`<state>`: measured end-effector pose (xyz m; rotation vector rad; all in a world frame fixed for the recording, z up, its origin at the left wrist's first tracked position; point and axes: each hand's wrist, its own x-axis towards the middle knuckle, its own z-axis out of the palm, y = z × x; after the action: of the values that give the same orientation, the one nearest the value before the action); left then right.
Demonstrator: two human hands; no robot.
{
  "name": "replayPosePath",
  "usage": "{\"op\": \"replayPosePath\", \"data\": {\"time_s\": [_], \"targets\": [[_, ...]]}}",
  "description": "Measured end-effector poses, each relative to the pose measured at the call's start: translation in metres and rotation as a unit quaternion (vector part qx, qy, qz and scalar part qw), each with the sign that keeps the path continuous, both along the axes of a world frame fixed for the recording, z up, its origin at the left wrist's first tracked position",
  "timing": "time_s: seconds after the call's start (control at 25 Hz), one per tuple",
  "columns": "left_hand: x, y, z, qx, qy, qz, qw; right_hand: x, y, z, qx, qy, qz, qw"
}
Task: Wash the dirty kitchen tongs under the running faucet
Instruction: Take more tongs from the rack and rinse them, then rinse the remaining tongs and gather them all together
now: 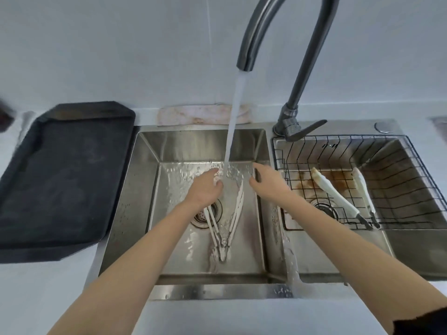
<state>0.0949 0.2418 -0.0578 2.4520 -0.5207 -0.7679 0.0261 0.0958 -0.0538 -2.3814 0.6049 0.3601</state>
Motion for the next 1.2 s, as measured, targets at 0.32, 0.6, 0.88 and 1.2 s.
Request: {"op": "replayPosePath", "data": {"time_s": [0.32, 0.6, 0.88, 1.2], "targets": [[-0.027, -0.055, 0.027, 0.041, -0.108, -0.1, 0.988, -0.04, -0.055, 0.031, -0.084, -0.041, -0.012, 0.996], [-0.066, -0.12, 0.025, 0.048, -0.111, -0.137, 0.983, -0.087, -0.121, 0.02, -0.112, 0.003, -0.048, 0.993], [-0.098, -0.176, 0.004, 0.066, -0.082, -0.181, 0.978, -0.123, -0.175, 0.002, -0.094, 0.062, -0.075, 0.991], [-0.111, -0.224, -0.028, 0.06, 0.004, -0.18, 0.982, -0.131, -0.216, -0.028, -0.007, 0.105, -0.132, 0.986]]}}
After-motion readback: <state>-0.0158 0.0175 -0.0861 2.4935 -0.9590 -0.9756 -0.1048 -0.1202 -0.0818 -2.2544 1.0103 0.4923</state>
